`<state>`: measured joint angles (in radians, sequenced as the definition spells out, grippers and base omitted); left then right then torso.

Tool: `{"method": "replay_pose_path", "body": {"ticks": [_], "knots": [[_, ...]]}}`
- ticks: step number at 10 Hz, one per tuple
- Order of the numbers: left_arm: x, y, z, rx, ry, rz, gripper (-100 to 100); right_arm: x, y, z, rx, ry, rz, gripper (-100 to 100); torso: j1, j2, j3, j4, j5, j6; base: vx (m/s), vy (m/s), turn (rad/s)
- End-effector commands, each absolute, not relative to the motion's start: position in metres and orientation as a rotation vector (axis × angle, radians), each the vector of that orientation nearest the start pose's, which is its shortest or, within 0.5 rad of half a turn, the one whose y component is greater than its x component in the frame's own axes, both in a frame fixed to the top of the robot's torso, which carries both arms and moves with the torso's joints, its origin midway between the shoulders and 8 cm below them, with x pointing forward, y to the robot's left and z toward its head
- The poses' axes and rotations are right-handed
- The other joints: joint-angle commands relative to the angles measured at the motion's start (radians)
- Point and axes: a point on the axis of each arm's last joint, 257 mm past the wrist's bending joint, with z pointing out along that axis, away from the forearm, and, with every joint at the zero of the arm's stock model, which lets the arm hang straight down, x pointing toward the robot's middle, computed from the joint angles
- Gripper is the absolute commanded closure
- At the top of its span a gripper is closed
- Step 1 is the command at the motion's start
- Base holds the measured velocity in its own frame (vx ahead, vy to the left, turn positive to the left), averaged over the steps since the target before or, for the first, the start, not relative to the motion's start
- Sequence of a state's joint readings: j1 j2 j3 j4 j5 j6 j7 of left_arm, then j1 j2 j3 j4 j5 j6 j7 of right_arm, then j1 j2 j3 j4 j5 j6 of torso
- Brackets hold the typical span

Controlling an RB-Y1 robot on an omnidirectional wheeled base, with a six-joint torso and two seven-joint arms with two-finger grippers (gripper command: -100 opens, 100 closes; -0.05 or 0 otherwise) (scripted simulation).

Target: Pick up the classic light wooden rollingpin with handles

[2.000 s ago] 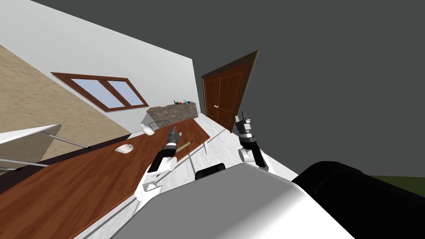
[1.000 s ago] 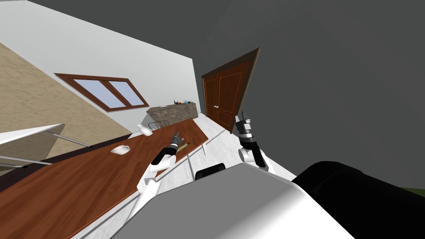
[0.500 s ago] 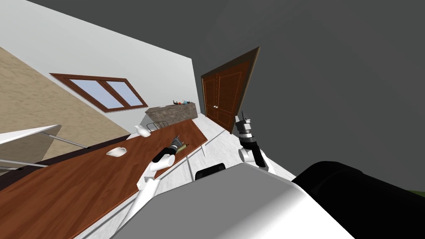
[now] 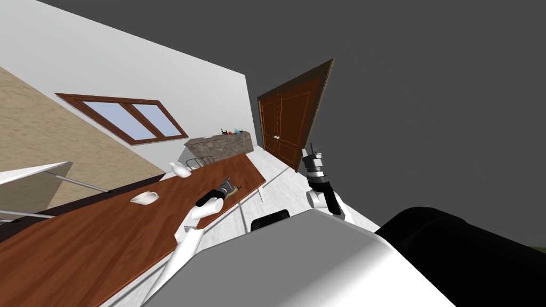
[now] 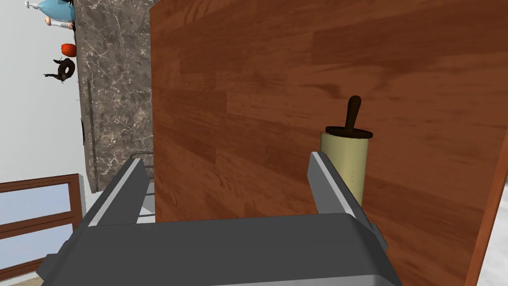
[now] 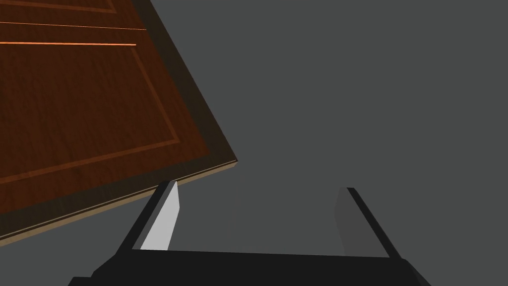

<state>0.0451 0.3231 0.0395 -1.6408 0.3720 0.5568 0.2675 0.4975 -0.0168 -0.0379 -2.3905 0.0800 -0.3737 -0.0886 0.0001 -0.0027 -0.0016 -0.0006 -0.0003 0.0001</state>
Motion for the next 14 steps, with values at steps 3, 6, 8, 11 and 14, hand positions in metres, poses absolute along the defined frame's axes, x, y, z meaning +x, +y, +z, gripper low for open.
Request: {"method": "replay_pose_path", "body": {"ticks": [3, 6, 8, 11, 14], "knots": [[0.476, 0.358, -0.375, -2.035, 1.383, -0.941, -100, 0.342, -0.280, 0.050, 0.641, 0.652, 1.287, 0, 0.000, -0.001, -0.001, 0.000, 0.000, 0.000, 0.050, -0.016, -0.034], [0.463, 0.370, -0.393, -2.107, 1.399, -0.869, -100, 0.342, -0.280, 0.050, 0.641, 0.652, 1.287, 0, 0.001, -0.001, 0.000, 0.000, 0.000, 0.000, 0.038, -0.006, -0.026], [0.442, 0.395, -0.416, -2.213, 1.402, -0.758, -100, 0.342, -0.280, 0.050, 0.641, 0.652, 1.287, 0, 0.000, -0.001, 0.000, 0.000, 0.000, 0.000, 0.047, -0.007, -0.053], [0.428, 0.406, -0.428, -2.272, 1.407, -0.692, -100, 0.342, -0.280, 0.050, 0.641, 0.652, 1.287, 0, 0.001, -0.001, 0.000, 0.000, 0.000, 0.000, 0.039, 0.001, -0.029], [0.405, 0.427, -0.444, -2.362, 1.399, -0.588, -100, 0.342, -0.280, 0.050, 0.641, 0.652, 1.287, 0, 0.001, -0.001, -0.001, 0.000, 0.000, 0.000, 0.041, 0.005, -0.039]]}}
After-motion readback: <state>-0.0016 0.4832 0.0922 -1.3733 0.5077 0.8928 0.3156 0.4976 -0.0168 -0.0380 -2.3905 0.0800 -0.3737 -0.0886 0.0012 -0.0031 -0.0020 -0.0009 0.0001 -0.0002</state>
